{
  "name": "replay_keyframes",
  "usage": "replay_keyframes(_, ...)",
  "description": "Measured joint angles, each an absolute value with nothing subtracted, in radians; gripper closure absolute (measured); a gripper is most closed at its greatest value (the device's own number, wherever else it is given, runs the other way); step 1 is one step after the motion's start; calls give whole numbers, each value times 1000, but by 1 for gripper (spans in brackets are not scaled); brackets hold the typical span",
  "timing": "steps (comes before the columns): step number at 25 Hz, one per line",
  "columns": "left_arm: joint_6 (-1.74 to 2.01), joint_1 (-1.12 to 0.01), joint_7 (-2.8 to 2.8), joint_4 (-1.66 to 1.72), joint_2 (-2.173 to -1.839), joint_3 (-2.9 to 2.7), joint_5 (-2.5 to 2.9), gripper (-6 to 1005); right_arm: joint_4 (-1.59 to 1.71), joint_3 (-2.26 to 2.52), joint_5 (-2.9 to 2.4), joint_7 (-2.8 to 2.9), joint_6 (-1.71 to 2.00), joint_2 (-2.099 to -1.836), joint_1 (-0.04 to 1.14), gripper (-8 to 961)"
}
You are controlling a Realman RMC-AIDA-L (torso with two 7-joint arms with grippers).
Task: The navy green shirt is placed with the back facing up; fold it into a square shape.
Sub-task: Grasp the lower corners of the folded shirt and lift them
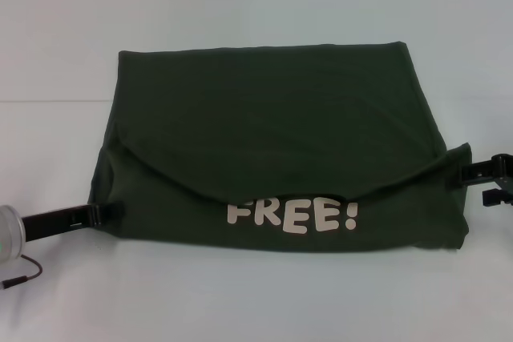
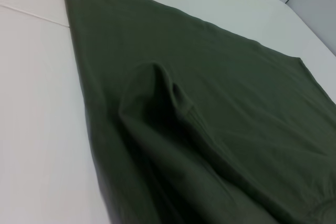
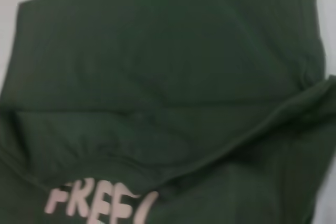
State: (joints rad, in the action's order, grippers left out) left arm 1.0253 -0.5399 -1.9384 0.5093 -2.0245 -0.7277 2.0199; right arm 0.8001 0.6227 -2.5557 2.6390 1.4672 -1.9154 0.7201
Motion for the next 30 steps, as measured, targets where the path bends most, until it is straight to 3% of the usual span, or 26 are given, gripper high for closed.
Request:
replay_keyframes(12, 1023, -540, -1938, 509, -2026, -726, 2021, 969, 736, 632, -2572, 2648, 1410, -1915, 687, 97)
replay_keyframes(30, 1024, -540, -1937, 509, -2029, -726, 2014, 969, 685, 657, -2573, 2638, 1316, -1968, 726, 122)
